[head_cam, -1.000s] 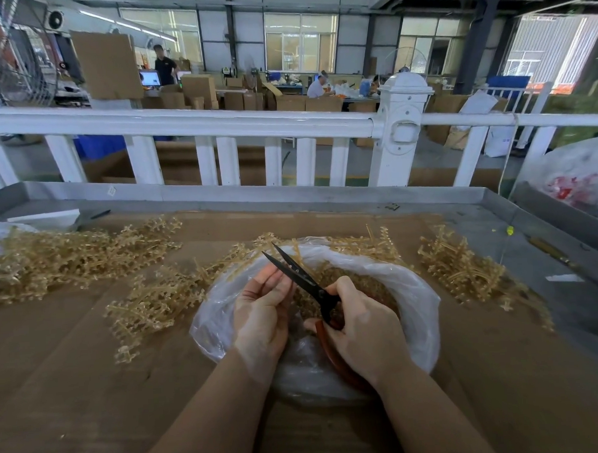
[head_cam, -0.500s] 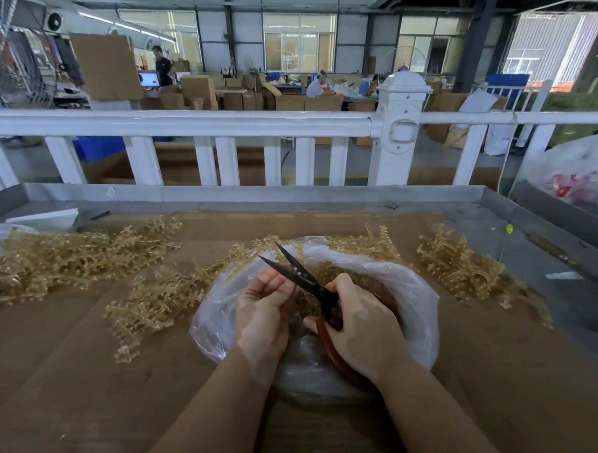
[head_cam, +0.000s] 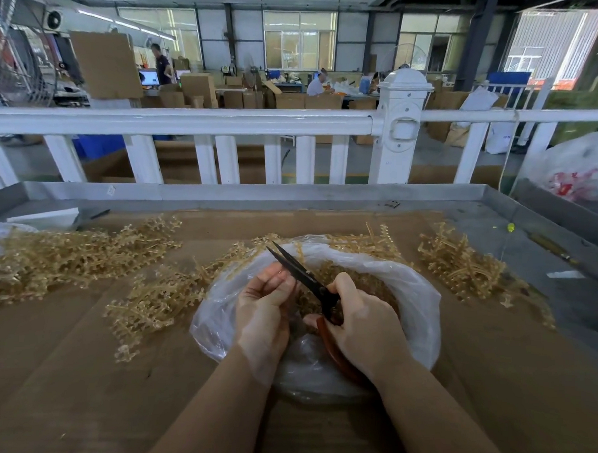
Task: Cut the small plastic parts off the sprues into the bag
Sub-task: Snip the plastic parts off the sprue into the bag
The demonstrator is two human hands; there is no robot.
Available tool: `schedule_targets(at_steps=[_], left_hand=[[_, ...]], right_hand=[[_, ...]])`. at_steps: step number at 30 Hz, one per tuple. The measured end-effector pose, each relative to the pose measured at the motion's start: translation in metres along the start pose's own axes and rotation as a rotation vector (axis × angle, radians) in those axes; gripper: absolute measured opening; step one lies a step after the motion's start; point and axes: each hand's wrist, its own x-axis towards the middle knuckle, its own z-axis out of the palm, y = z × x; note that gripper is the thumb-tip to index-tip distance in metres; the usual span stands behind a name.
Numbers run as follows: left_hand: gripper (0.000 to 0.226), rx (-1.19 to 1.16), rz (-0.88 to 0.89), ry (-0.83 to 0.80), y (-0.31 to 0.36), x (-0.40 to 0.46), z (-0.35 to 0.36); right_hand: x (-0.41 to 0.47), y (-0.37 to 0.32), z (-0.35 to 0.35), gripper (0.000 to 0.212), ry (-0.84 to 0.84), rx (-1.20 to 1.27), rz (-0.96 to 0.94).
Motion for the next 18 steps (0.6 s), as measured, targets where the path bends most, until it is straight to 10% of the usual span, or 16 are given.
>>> schedule_targets(at_steps=[18], left_hand=[[0.024, -0.072, -0.093, -0.056, 0.0018, 0.0032, -0.0051]], right_hand=[[-0.0028, -0.0011, -0.0002, 0.041, 0.010, 0.043, 0.019]])
